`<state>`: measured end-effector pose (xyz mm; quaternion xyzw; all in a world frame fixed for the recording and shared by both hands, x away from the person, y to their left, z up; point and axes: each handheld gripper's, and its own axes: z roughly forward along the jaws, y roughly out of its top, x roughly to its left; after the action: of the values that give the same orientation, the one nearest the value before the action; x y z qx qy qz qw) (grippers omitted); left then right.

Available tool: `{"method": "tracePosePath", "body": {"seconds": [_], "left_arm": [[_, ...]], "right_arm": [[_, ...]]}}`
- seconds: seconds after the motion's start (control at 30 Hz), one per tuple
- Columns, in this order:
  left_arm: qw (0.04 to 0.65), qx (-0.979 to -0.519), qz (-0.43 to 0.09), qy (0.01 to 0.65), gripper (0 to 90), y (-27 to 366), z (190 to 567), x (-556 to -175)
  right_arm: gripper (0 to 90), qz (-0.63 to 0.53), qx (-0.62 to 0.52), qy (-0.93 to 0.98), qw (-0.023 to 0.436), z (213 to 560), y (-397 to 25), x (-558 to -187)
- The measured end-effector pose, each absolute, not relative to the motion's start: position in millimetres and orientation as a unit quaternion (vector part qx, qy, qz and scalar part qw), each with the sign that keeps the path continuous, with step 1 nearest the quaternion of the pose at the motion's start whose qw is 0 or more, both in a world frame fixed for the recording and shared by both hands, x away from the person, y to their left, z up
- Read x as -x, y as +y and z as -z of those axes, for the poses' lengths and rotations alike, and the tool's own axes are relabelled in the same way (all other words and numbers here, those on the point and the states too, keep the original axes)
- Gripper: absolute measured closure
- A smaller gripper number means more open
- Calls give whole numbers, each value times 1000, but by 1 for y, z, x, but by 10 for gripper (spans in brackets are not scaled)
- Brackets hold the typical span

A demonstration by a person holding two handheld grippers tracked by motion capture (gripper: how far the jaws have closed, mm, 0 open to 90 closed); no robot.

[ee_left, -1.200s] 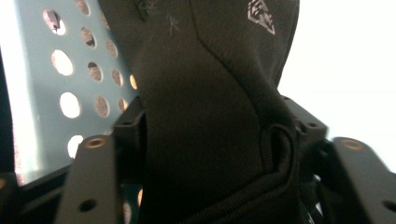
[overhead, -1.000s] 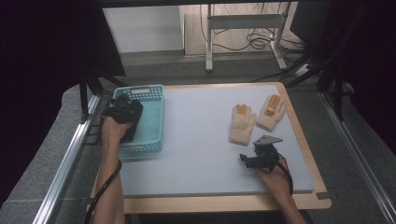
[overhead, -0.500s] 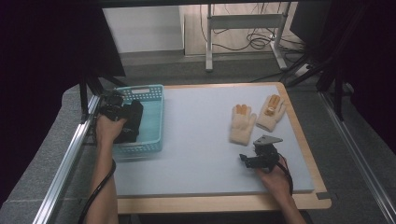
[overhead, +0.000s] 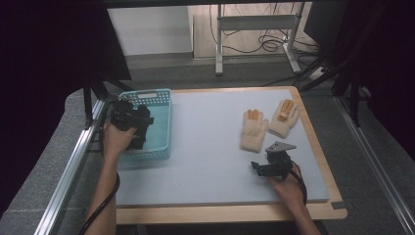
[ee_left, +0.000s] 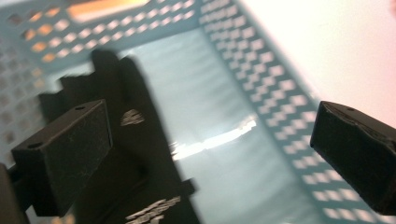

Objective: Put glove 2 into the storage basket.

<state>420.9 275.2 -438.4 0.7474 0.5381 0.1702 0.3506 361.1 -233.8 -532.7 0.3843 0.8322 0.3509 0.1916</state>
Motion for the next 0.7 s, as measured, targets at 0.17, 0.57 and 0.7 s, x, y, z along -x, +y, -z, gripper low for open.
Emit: {"method": "tracePosePath", "body": {"seconds": [0.17,0.57,0.7], "left_arm": [[384,-764,-167,492,0,250,429,-403],[416,-804,-182,384,0,181,417,-361],[421,-818,-180,349,0,159,423,-344]], "right_arm": [[195,-351,-385,832,192,533,-234,-361],[195,-350,-385,832,192,533,-234,-361],[195,-351,-385,832,192,533,-234,-361]]}}
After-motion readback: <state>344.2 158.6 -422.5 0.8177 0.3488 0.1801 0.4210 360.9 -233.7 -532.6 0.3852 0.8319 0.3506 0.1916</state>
